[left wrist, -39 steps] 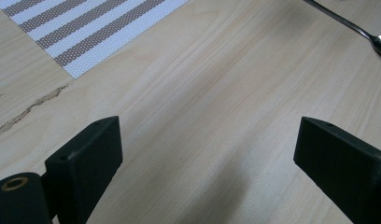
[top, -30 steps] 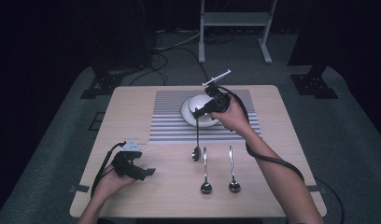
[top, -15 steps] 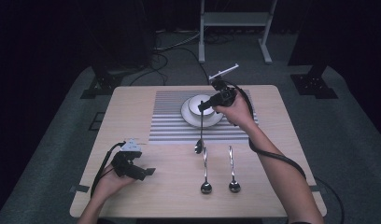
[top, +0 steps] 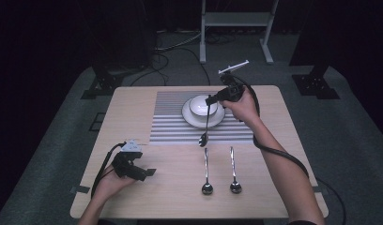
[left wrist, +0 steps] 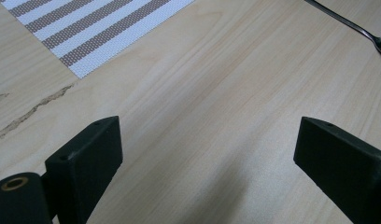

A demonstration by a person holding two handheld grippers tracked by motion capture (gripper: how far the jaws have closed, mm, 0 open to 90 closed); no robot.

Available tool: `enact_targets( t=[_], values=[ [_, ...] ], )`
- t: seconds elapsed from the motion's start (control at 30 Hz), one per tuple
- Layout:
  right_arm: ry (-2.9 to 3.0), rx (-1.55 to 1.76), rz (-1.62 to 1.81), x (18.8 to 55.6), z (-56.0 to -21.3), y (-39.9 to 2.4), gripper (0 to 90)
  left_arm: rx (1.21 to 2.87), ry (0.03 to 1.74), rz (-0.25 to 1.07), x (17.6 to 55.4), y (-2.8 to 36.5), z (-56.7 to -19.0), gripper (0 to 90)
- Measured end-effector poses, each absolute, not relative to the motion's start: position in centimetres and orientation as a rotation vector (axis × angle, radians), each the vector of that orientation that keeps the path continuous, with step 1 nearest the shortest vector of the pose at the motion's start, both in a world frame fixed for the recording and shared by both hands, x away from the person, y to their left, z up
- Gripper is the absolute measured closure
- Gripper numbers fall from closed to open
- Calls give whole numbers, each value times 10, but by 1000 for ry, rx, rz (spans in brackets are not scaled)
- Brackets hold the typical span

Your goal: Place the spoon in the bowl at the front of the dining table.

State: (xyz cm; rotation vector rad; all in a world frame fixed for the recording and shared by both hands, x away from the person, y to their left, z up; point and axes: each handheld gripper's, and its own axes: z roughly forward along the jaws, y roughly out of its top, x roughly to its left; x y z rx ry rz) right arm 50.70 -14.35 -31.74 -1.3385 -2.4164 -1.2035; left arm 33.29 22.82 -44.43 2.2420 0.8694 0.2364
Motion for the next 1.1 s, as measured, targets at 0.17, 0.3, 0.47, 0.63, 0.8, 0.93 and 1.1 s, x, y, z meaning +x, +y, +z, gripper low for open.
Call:
enact_targets(
  t=[0.17, 0.3, 0.47, 0.63, 0.8, 0.93, 1.1],
  values=[
    [-2391, -1389, -1233, 513, -315, -150, 885, 2244, 871, 236, 333, 228, -445, 68],
    [-2370, -1424, -1256, 518, -313, -155, 885, 2238, 869, 234, 333, 229, -444, 68],
    [-2354, -1472, -1279, 524, -309, -159, 885, 2241, 869, 233, 333, 229, -445, 68],
    [-2349, -1493, -1311, 527, -306, -160, 885, 2236, 868, 232, 333, 229, -444, 68],
    [-2347, -1515, -1333, 531, -304, -159, 885, 2235, 868, 232, 333, 230, -444, 68],
    [-2322, -1551, -1351, 537, -302, -161, 885, 2240, 864, 231, 333, 229, -445, 68],
    [-2305, -1610, -1372, 545, -298, -166, 885, 2239, 865, 233, 333, 230, -444, 68]
  ],
)
